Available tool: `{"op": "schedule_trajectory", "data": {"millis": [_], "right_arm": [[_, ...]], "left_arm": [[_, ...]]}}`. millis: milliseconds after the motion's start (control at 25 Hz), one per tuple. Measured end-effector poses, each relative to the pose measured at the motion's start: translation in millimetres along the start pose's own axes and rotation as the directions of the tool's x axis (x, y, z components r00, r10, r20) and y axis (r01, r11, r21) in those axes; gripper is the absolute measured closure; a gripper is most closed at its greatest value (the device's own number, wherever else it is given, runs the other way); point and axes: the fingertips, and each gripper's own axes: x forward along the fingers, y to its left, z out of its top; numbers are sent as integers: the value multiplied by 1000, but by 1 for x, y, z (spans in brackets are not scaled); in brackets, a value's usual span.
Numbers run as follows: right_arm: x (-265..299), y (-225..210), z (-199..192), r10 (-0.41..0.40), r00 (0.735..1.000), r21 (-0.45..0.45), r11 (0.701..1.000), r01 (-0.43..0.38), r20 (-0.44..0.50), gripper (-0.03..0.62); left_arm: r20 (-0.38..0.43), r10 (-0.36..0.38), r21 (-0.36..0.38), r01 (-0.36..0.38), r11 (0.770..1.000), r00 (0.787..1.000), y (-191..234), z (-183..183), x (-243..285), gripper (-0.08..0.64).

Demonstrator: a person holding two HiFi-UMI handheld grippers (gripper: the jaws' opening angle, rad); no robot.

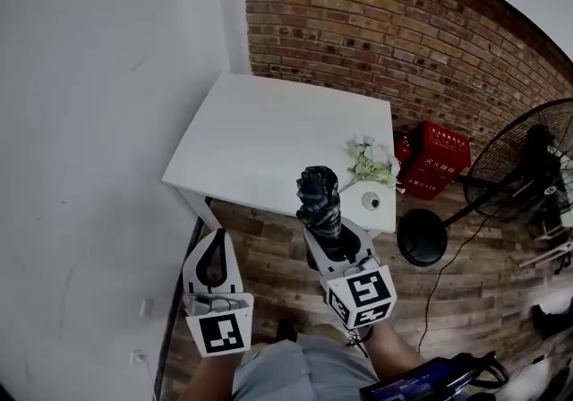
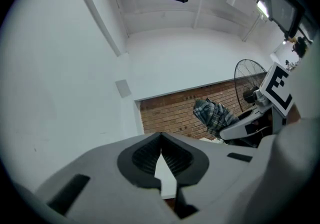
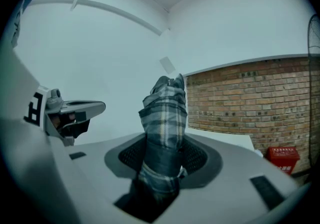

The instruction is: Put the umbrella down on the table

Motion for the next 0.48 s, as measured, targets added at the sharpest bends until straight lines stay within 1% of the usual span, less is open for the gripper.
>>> {"op": "schedule_trajectory", "data": {"millis": [120, 200, 480], "right_arm": [[12, -4, 8, -17, 1000, -3, 1000, 18, 18, 407], [13, -6, 6, -22, 1000, -4, 1000, 22, 21, 407], [55, -27, 11, -42, 999, 9, 999, 42, 5, 407]], "left_arm": [[12, -13, 2, 13, 1000, 1000, 7, -1, 15, 555], [12, -19, 6, 19, 1000, 1000, 5, -6, 17, 554], [-39, -53, 0, 53, 999, 998, 13, -24, 64, 554]]}}
